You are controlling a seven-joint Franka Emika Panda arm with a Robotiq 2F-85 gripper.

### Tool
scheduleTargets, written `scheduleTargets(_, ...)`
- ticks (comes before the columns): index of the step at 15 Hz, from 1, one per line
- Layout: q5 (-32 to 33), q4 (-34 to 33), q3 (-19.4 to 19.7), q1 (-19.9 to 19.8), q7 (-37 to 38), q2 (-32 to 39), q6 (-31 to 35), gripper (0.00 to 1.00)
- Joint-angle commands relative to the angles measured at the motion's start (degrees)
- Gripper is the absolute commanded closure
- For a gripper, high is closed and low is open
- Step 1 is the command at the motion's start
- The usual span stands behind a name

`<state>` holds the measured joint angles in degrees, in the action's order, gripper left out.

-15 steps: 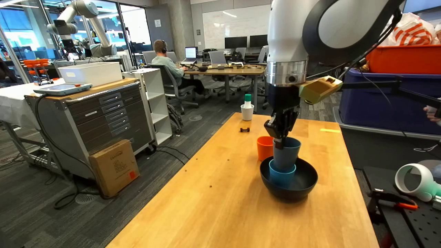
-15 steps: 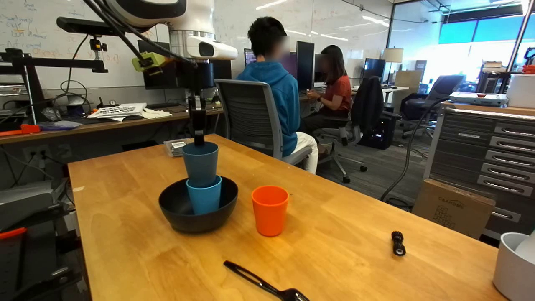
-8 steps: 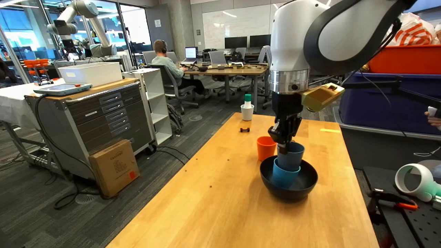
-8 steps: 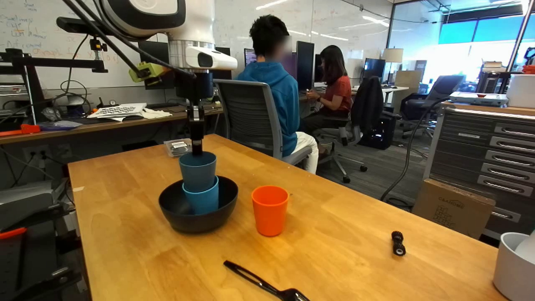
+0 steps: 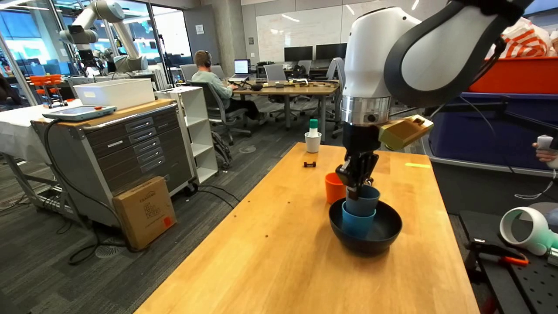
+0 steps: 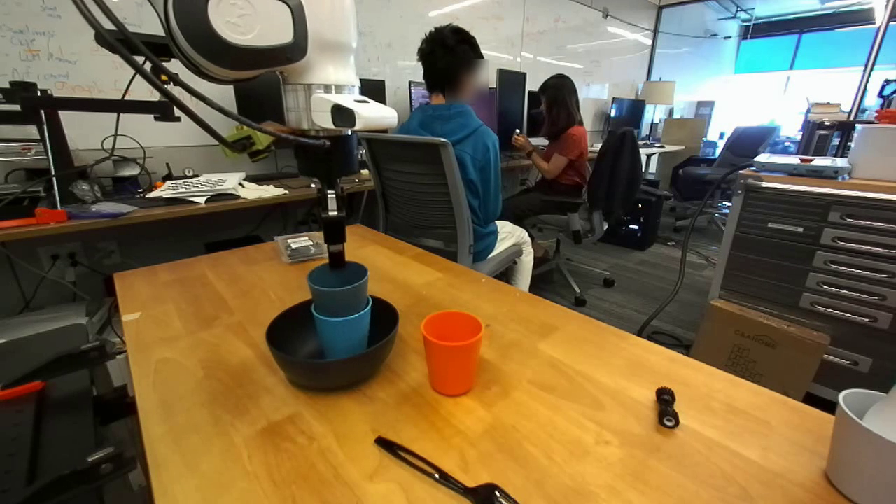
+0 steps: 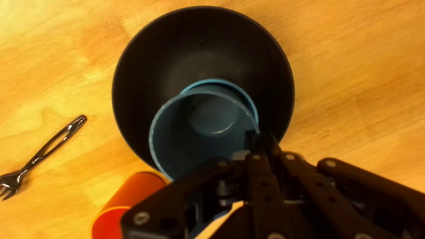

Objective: Put the blue cup in the black bowl, then put the green and orange cups on top of the blue cup then put the black object in the orange cup

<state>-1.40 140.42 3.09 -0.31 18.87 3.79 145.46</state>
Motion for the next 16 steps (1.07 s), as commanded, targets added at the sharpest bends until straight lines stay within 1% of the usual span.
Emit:
scheduleTargets(1,-1.93,0.32,-0.53,-0.29,-1.42,0.79,3.13,0.83)
scheduleTargets(2,-2.1,0.21,-0.57,-0.25,-1.43,1.14,3.35,0.69)
scheduleTargets(3,-2.11,0.2,-0.58,-0.22,-1.4,1.38,3.6,0.63)
scheduleTargets(9,-3.04,-0.74,-0.59,-0.28,-1.64,1.37,2.11,0.16)
scheduleTargets(11,-2.28,-1.77,-0.22,-0.31,-0.63,0.74,1.09,0.03)
scheduleTargets(12,-2.01,-2.29,-0.08,-0.36,-0.33,0.48,0.65,0.0)
scheduleTargets(16,0.63,-5.3,1.37,-0.88,2.96,0.54,1.08,0.0)
